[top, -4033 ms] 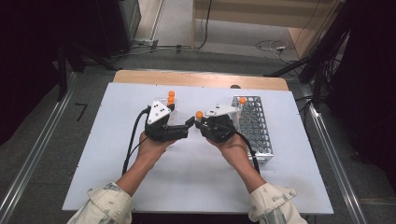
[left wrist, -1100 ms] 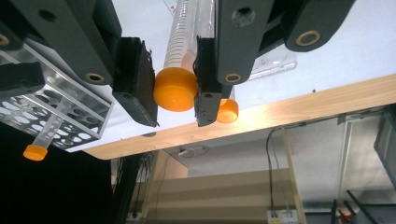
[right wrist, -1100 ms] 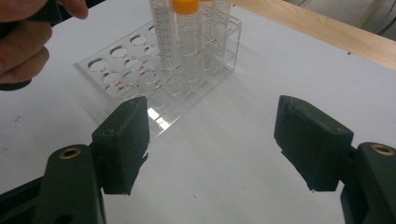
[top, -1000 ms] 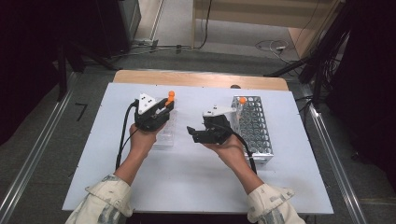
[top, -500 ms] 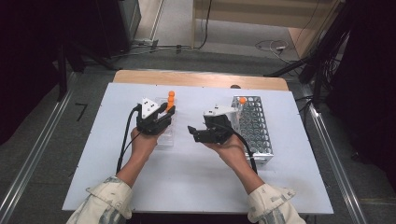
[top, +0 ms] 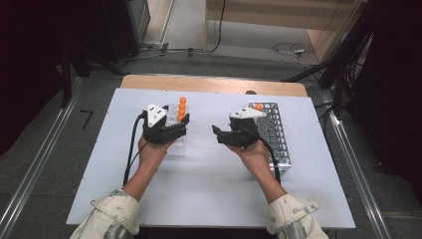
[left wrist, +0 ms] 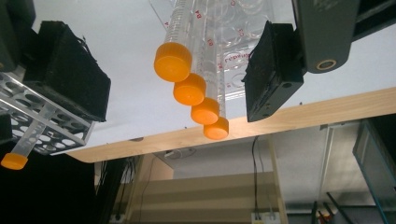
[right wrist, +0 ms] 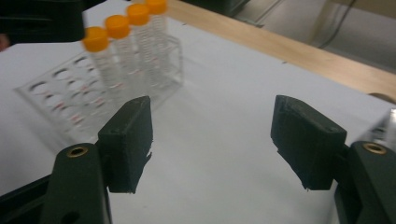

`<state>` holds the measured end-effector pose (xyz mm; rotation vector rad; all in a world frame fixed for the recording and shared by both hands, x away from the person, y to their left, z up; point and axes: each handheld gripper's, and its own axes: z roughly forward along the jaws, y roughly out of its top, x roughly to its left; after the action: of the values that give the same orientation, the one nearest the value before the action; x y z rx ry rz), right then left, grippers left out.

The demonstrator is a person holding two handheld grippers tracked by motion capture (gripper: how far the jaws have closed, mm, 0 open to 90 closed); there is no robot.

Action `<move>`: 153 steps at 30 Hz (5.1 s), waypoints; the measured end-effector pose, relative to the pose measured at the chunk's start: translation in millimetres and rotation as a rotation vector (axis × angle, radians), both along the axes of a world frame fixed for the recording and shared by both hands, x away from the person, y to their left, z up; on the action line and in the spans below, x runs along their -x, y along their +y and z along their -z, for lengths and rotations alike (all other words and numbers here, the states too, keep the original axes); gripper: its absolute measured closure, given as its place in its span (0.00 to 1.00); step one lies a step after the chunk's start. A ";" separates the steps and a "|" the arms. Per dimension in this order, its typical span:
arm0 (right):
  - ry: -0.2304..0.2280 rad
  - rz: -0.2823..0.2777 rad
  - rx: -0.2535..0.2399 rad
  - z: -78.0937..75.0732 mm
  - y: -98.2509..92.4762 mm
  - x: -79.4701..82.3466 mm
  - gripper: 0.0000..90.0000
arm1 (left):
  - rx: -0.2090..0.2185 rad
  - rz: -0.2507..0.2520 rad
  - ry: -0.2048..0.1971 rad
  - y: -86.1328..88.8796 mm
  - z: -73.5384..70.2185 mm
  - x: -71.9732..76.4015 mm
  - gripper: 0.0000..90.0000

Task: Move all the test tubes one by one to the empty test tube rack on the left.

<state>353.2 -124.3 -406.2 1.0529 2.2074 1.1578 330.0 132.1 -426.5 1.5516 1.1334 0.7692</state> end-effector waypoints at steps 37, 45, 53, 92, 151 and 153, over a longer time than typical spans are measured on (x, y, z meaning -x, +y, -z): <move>-0.005 0.319 0.036 18.5 -68.4 -47.5 0.42 | 0.003 0.010 0.017 -0.8 -1.6 1.0 0.20; 0.038 0.329 0.053 23.0 -70.0 -58.0 0.59 | 0.006 0.011 0.016 -0.8 -1.8 1.3 0.20; 0.094 0.341 0.096 25.2 -67.1 -67.0 0.70 | 0.011 0.008 0.011 0.0 -3.2 2.3 0.20; -0.063 0.312 -0.002 -8.2 -75.4 -39.3 0.80 | 0.023 0.035 -0.009 -3.8 -10.0 6.8 0.21; 0.078 -0.234 0.042 -1.1 41.7 24.5 0.56 | 0.003 0.354 0.001 -32.1 -24.7 26.8 0.77; 0.080 -0.225 0.042 -1.0 38.6 22.9 0.48 | 0.019 0.323 -0.002 -22.1 -29.1 25.9 0.77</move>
<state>330.3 -85.6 -405.1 0.8652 2.4520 1.1738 304.1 110.0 -397.4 1.6647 0.8555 0.5407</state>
